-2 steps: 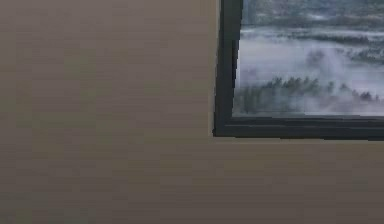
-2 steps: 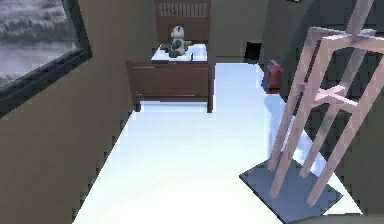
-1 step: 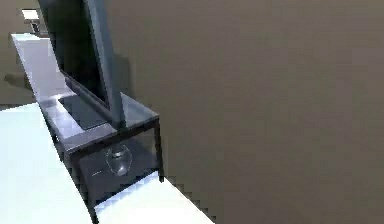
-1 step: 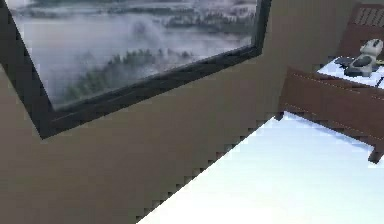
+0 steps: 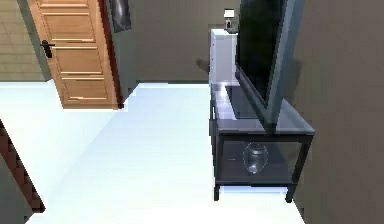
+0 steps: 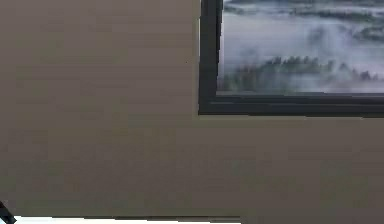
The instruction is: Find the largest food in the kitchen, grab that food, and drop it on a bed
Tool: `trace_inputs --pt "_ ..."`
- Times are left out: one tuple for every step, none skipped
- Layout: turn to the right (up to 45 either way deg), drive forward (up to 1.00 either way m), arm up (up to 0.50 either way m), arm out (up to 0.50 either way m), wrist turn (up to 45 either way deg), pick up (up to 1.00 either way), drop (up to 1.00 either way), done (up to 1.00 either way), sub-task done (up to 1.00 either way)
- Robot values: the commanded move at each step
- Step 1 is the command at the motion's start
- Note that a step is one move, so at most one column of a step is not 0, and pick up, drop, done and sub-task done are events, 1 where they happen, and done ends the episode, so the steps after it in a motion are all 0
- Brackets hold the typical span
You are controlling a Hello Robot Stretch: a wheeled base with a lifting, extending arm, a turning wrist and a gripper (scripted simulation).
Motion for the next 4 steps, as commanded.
trace_inputs --pt "0.0 0.60 0.00 0.00 0.0 0.00 0.00 0.00 0.00" --pt "-39.0 0.00 0.00 0.00 0.0 0.00 0.00 0.00 0.00" --pt "0.0 1.00 0.00 0.00 0.0 0.00 0.00 0.00 0.00" --pt "-6.0 0.00 0.00 0.00 0.0 0.00 0.00 0.00 0.00"
